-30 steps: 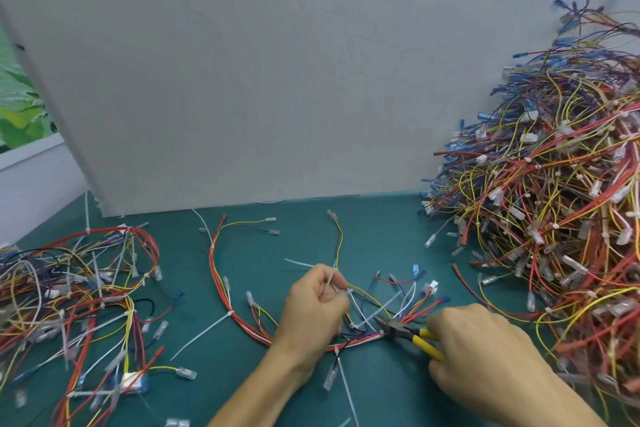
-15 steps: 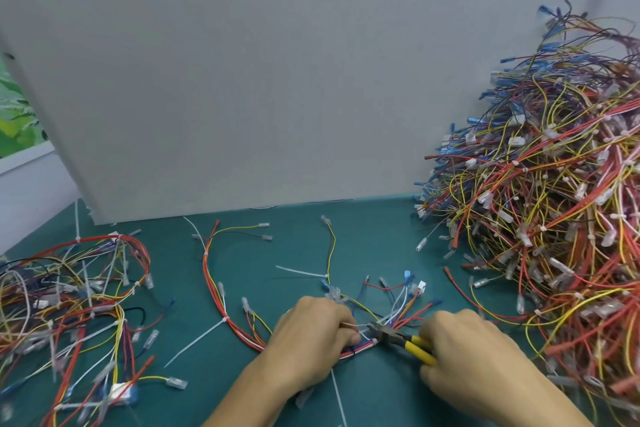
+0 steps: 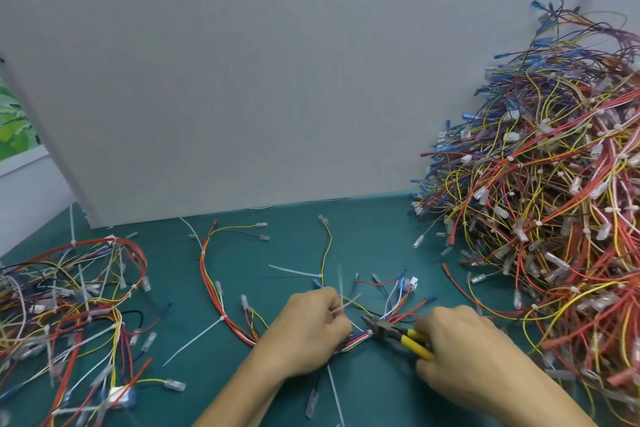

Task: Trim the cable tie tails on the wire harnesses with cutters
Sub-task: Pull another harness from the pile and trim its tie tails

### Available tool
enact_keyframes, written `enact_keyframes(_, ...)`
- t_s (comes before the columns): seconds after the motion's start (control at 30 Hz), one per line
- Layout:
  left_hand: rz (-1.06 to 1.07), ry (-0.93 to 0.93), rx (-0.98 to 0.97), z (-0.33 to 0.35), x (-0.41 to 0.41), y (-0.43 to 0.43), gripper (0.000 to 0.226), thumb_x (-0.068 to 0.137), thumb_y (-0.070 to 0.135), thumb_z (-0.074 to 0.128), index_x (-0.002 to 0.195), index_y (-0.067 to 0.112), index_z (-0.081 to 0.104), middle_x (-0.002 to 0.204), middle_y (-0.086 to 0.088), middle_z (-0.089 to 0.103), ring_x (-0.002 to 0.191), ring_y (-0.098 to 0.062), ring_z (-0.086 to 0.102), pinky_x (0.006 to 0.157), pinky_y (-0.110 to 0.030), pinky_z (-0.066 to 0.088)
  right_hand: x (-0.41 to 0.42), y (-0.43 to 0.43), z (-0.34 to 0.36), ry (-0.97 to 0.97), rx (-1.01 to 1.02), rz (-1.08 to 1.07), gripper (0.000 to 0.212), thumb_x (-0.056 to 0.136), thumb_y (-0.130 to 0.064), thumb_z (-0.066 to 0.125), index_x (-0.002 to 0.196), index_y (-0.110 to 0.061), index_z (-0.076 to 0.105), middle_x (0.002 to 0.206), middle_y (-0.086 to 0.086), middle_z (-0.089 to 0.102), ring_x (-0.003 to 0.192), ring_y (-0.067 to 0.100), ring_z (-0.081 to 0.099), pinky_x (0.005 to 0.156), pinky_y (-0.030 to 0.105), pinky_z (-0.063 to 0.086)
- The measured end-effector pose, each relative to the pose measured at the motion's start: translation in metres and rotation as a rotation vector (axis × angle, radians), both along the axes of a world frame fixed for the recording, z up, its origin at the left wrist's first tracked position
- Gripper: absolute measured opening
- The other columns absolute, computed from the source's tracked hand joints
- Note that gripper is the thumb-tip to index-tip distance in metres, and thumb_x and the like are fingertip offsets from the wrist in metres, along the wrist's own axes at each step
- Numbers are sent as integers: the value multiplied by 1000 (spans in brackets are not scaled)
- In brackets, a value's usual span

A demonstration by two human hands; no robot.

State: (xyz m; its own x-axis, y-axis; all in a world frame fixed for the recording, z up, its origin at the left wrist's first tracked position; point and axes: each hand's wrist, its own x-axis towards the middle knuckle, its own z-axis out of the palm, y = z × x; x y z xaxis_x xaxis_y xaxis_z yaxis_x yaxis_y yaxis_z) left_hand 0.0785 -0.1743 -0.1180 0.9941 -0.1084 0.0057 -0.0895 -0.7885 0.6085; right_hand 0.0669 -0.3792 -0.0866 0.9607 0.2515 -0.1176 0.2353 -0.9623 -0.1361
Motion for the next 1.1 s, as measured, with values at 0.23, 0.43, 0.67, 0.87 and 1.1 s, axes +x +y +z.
enact_keyframes(0.23,38,143,-522,-5,5,16,16,85,14,61,69,17,59,47,9,36,44,-11,28,43,-21,21,-5,5,0,-93,26,30,19,84,-40,47,84,-22,50,86,-6,44,89,25,49,68,30,36)
enact_keyframes(0.43,2,101,-503,-8,6,17,13,82,22,65,70,18,60,46,11,35,44,-9,28,43,-21,21,-13,21,-7,-86,-9,21,23,87,-42,47,103,-27,56,108,-5,50,112,23,55,73,31,36)
enact_keyframes(0.67,-17,96,-485,-8,5,18,15,86,17,65,71,17,61,46,11,34,44,-8,26,43,-21,20,-15,26,-9,-112,-36,4,24,89,-42,46,104,-25,54,101,-2,44,111,24,55,72,32,34)
enact_keyframes(0.87,-38,99,-501,-9,4,19,13,86,16,65,73,16,63,47,10,32,46,-10,25,46,-25,18,-14,29,-8,-97,-63,19,20,86,-35,49,102,-26,56,102,-2,49,107,26,57,69,30,33)
enact_keyframes(1.1,-41,103,-494,-8,3,19,18,86,16,64,68,21,61,47,12,33,47,-9,25,47,-27,19,-12,30,-6,-73,-57,53,8,86,-33,49,89,-27,47,83,0,33,103,27,58,68,29,33)
